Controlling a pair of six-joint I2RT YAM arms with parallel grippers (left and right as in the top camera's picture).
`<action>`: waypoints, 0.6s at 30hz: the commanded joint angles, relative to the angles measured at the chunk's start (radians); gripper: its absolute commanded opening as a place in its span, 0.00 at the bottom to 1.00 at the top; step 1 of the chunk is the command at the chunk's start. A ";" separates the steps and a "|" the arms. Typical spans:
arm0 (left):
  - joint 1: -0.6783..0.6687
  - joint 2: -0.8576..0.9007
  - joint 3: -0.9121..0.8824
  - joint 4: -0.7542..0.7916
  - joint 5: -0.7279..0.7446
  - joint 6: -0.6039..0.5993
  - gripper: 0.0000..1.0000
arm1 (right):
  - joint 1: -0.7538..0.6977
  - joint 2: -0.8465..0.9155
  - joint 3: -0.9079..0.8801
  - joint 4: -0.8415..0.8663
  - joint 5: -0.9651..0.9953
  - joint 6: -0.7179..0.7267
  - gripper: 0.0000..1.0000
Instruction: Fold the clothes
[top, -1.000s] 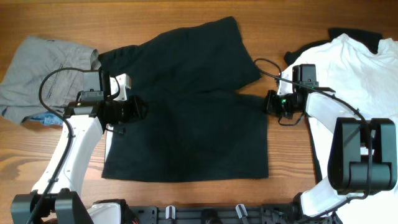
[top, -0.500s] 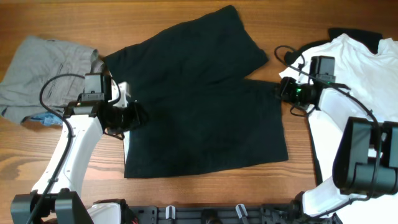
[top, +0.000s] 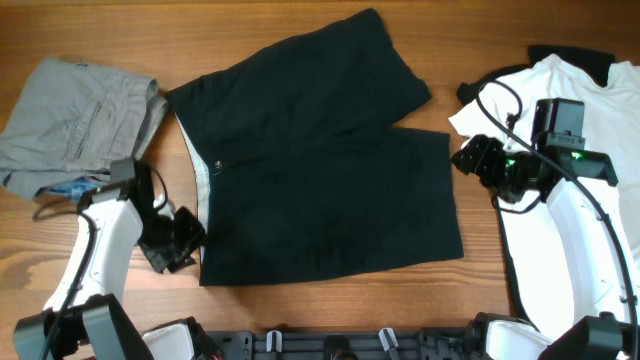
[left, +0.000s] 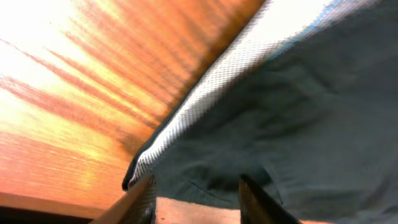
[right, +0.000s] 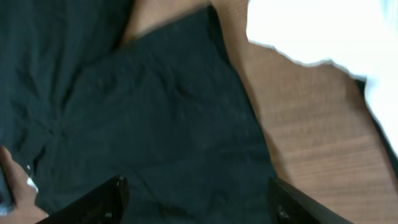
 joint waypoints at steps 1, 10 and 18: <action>0.032 -0.013 -0.069 0.038 0.048 -0.048 0.27 | 0.000 0.005 -0.022 -0.019 -0.016 0.008 0.76; 0.032 -0.010 -0.175 0.163 0.045 -0.142 0.28 | 0.000 0.048 -0.082 -0.024 -0.016 0.029 0.78; 0.032 0.003 -0.201 0.174 0.056 -0.163 0.56 | 0.000 0.055 -0.110 -0.007 -0.016 0.030 0.79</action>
